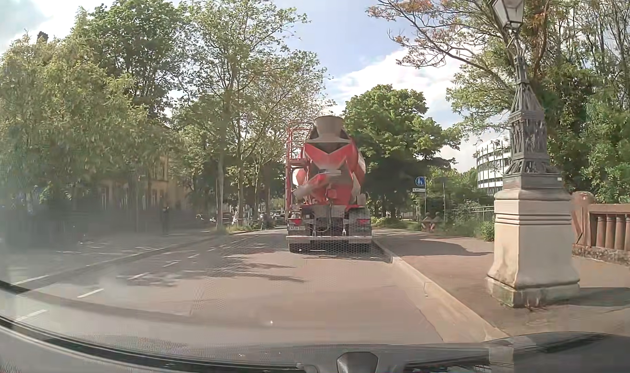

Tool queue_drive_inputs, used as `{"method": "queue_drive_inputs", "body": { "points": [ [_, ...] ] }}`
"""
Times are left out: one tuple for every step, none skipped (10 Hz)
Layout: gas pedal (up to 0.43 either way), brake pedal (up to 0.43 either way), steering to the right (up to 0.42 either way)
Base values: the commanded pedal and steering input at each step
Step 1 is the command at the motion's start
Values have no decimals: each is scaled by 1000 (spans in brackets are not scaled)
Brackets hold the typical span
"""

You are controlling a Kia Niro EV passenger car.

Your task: Follow the waypoints while adhering to traffic rules and regulations

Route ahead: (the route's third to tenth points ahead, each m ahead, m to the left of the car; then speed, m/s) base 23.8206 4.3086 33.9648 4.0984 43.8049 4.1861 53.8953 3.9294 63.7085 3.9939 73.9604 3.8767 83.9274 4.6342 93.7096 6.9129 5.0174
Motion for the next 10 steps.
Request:
{"method": "queue_drive_inputs", "body": {
  "points": [
    [0, 0, -7],
    [0, 0, -5],
    [0, 0, -4],
    [0, 0, -4],
    [0, 0, -2],
    [0, 0, -2],
    [0, 0, -2],
    [0, 0, -1],
    [0, 0, 0],
    [0, 0, 0]
  ]
}}
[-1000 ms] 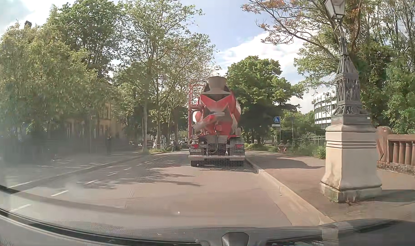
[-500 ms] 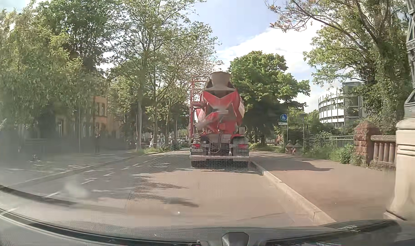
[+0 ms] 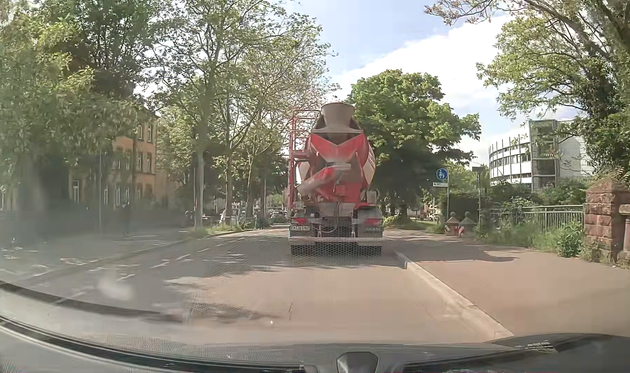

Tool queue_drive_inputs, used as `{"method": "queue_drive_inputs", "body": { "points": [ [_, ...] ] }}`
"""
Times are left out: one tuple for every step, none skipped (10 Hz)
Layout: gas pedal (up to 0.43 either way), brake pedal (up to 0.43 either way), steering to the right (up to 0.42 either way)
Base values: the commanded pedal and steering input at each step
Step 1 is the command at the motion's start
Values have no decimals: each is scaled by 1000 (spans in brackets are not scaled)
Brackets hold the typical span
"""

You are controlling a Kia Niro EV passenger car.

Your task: Follow the waypoints while adhering to traffic rules and regulations

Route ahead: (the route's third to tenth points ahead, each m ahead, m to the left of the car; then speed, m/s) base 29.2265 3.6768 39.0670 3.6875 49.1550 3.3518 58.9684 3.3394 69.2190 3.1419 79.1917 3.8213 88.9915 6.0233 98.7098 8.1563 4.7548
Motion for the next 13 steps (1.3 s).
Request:
{"method": "queue_drive_inputs", "body": {
  "points": [
    [0, 0, 0],
    [0, 0, 0],
    [0, 0, 0],
    [0, 0, 0],
    [0, 0, 0],
    [0, 0, 0],
    [0, 0, 1],
    [0, 0, 0],
    [0, 0, 0],
    [0, 0, 0],
    [0, 0, 1],
    [0, 0, 0],
    [0, 0, 0]
  ]
}}
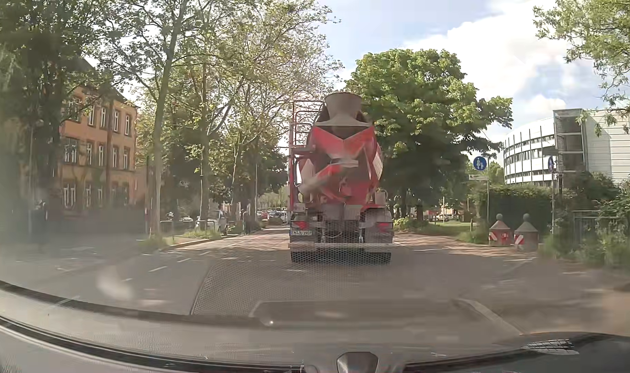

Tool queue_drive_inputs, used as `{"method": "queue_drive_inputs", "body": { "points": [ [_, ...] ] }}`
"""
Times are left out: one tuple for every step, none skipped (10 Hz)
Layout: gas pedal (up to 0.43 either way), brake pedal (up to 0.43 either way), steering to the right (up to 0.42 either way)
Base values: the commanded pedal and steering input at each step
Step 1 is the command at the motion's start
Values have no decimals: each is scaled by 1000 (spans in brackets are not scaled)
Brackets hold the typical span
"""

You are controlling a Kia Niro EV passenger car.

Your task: Follow the waypoints while adhering to traffic rules and regulations

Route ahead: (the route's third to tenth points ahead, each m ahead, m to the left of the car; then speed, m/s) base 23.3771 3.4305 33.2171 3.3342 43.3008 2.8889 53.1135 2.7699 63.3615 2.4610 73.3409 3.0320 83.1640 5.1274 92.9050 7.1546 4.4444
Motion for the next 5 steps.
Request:
{"method": "queue_drive_inputs", "body": {
  "points": [
    [0, 0, 0],
    [0, 0, 0],
    [0, 0, 0],
    [0, 0, 0],
    [0, 0, 0]
  ]
}}
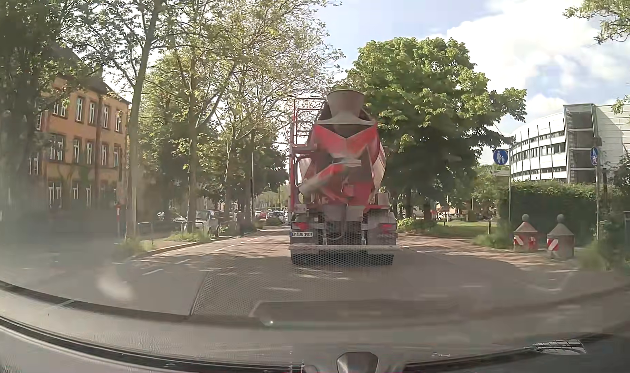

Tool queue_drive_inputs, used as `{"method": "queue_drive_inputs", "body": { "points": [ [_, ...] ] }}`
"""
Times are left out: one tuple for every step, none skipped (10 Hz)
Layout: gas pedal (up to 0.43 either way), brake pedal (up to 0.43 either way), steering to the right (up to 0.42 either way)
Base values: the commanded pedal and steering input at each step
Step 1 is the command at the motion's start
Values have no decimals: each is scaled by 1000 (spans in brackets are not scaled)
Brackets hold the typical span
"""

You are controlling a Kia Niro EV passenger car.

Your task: Follow the waypoints while adhering to traffic rules and regulations

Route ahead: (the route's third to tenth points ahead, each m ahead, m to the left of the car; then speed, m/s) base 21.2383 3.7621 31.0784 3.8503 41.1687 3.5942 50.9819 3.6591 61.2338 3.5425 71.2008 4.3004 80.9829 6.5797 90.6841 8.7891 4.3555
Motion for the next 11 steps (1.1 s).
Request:
{"method": "queue_drive_inputs", "body": {
  "points": [
    [0, 0, 0],
    [0, 0, 0],
    [0, 0, 0],
    [0, 0, 0],
    [0, 0, 0],
    [0, 0, 0],
    [0, 0, 0],
    [0, 0, 0],
    [0, 0, 0],
    [0, 0, 0],
    [0, 0, 0]
  ]
}}
